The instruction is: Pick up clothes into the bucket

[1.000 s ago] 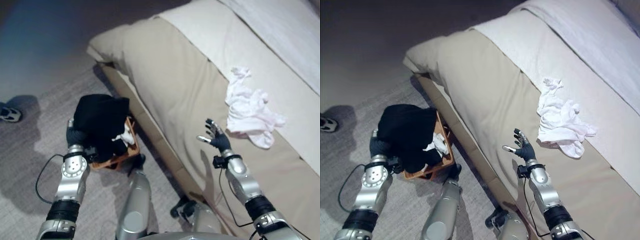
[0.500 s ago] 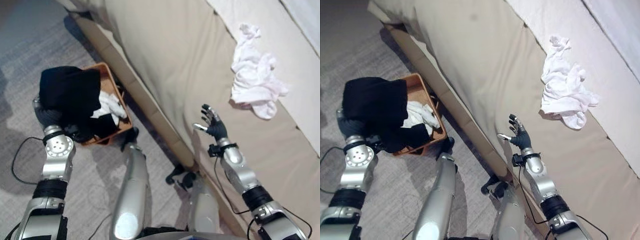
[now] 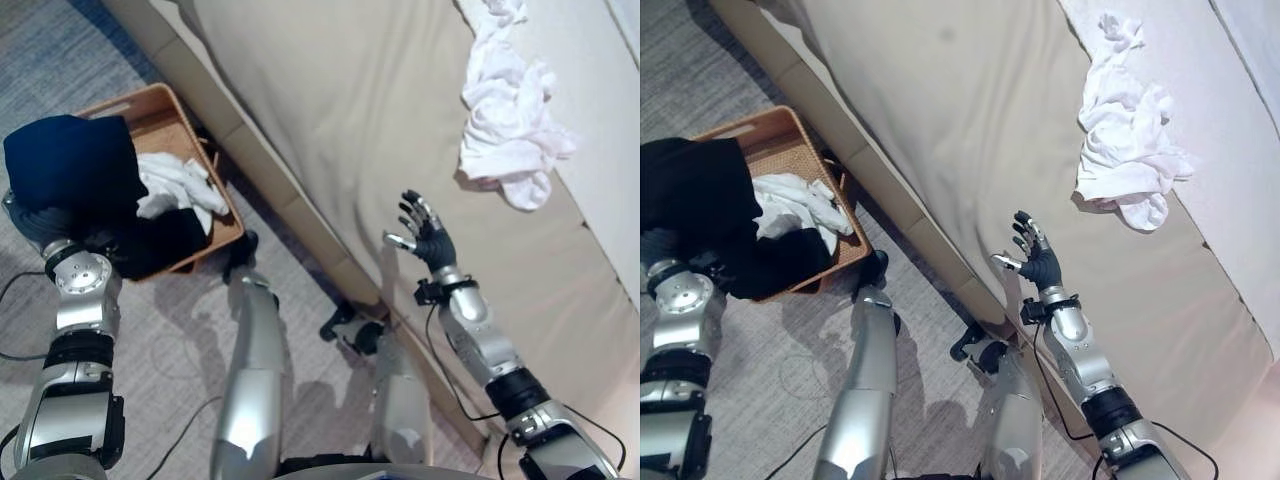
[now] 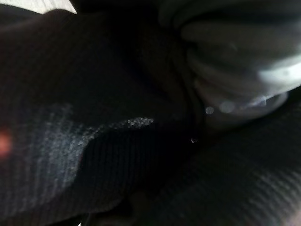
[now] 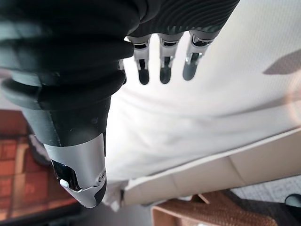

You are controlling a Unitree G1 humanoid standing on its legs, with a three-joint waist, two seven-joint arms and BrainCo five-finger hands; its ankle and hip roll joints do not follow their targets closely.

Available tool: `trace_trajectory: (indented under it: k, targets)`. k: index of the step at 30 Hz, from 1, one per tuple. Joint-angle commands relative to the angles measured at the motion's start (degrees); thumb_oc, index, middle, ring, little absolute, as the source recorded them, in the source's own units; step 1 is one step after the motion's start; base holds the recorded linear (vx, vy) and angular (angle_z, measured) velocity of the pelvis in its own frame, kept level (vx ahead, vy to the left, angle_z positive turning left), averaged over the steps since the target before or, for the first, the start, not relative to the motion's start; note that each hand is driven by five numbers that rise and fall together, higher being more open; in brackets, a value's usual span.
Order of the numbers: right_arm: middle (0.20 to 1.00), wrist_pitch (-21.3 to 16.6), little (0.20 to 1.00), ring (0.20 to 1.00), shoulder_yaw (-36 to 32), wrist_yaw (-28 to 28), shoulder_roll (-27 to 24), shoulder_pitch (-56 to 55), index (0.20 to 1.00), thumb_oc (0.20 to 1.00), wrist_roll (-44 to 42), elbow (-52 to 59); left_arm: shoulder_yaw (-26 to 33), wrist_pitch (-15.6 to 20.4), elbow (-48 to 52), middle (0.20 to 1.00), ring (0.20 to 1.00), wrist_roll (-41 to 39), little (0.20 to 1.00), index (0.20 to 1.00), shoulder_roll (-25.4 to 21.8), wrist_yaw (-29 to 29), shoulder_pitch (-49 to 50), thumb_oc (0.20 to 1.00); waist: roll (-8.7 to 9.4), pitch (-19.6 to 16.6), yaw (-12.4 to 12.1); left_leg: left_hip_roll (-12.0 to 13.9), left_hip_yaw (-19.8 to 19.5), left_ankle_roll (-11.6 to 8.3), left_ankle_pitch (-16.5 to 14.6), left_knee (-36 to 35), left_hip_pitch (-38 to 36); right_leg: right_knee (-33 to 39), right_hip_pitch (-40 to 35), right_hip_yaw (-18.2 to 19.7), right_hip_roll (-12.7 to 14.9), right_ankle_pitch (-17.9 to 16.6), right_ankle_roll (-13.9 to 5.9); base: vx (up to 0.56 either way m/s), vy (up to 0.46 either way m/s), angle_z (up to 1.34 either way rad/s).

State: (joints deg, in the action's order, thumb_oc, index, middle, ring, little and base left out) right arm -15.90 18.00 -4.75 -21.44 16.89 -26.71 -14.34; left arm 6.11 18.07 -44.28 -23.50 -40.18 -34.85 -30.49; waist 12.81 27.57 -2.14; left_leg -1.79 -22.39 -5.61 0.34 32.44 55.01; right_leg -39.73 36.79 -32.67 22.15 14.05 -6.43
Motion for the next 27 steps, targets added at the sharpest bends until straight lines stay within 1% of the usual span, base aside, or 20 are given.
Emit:
trace_trajectory:
  k: [1,5,10,11,16,20,24,25,26,27]
  targets:
    - [1.000,-4.03,1.000,1.000,-1.17,-1.01,-1.24,-1.25,1.000,1.000,-1.95,3.90,-0.50,2.96,-0.23,0.200,0.200,-1.04,0.200,0.200,-4.11,-0.23,-5.49,0.200,2.18,0.10,-1.39,1.70,1.89,1.61,-4.00,3.31,-0.19,-3.32,0.06,3.95,0.32,-1.16,-3.23,0.01,0.025,-0.09]
    - [1.000,-4.08,1.000,1.000,-1.43,-1.37,-1.72,-1.11,1.000,1.000,-1.91,4.08,-0.75,3.91,2.00,0.200,0.200,-2.75,0.200,0.200,-5.10,-0.55,-7.30,0.200,1.64,0.30,-1.12,1.50,2.07,1.68,-4.27,4.12,1.05,-3.74,1.18,4.16,0.55,-1.18,-3.38,0.01,0.009,-0.03]
    - [1.000,-3.65,1.000,1.000,-1.51,-1.62,-1.78,-0.63,1.000,1.000,-1.42,3.74,-1.49,4.96,6.94,0.200,0.200,-2.91,0.200,0.200,-5.68,-1.16,-9.03,0.200,0.90,0.31,-1.08,1.44,1.97,1.66,-4.20,3.79,1.59,-3.72,1.85,4.02,0.92,-1.21,-3.60,0.01,-0.003,-0.02]
    - [1.000,-3.52,1.000,1.000,-1.57,-1.56,-1.84,-0.63,1.000,1.000,-1.51,3.87,-1.69,5.42,9.17,0.200,0.200,-3.02,0.200,0.200,-5.67,-1.31,-9.71,0.200,0.65,0.11,-0.97,1.44,2.24,1.64,-4.20,3.59,1.85,-3.77,2.21,4.05,1.01,-1.16,-3.61,0.00,0.000,0.00]
    - [1.000,-3.15,1.000,1.000,-1.76,-1.10,-1.87,-0.74,1.000,1.000,-1.54,4.10,-1.82,6.21,11.83,0.200,0.200,-2.70,0.200,0.200,-5.11,-1.77,-10.46,0.200,0.73,-0.54,-0.54,1.35,2.64,1.56,-4.20,3.98,3.16,-3.96,3.74,4.58,1.04,-1.26,-3.68,0.00,0.000,0.00]
    - [1.000,-3.36,1.000,1.000,-1.73,-0.41,-2.41,-1.21,1.000,1.000,-1.54,4.81,-1.73,5.22,8.33,0.200,0.200,-0.97,0.200,0.200,-5.46,-2.70,-10.50,0.200,1.70,-1.32,0.26,1.68,2.75,1.43,-4.10,4.02,4.14,-3.88,4.93,4.81,0.69,-1.60,-3.89,0.00,0.000,0.00]
    - [1.000,-3.89,1.000,1.000,-1.40,-0.12,-2.76,-1.71,1.000,1.000,-2.19,5.24,-2.27,3.95,0.60,0.200,0.200,-1.19,0.200,0.200,-5.62,-2.61,-11.35,0.200,2.59,-2.12,1.27,1.97,2.65,1.37,-4.15,4.26,5.17,-4.02,5.96,4.90,0.16,-1.65,-3.94,0.00,0.000,0.00]
    - [1.000,-4.05,1.000,1.000,-1.21,-0.01,-2.70,-1.85,1.000,1.000,-2.42,5.15,-2.72,3.17,-1.55,0.200,0.200,-1.08,0.200,0.200,-5.62,-2.08,-11.30,0.200,2.80,-2.24,1.41,2.12,2.69,1.35,-4.18,4.39,5.46,-4.00,6.14,4.78,0.11,-1.81,-3.97,0.00,0.000,0.00]
    - [1.000,-4.09,1.000,1.000,-1.20,0.01,-2.68,-1.86,1.000,1.000,-2.44,5.13,-2.81,3.23,-1.76,0.200,0.200,-1.16,0.200,0.200,-5.70,-1.96,-11.43,0.200,2.82,-2.32,1.41,2.12,2.68,1.35,-4.20,4.42,5.53,-4.00,6.20,4.78,0.10,-1.82,-3.98,0.01,-0.008,-0.05]
    - [1.000,-4.45,1.000,1.000,-1.25,-0.07,-2.76,-1.70,1.000,1.000,-2.73,5.15,-3.83,2.30,-3.96,0.200,0.200,-0.26,0.200,0.200,-6.11,-0.71,-11.15,0.200,3.16,-2.37,1.56,2.36,2.65,1.33,-4.14,4.42,5.84,-3.82,6.45,4.79,-0.03,-2.21,-4.09,0.01,0.006,-0.03]
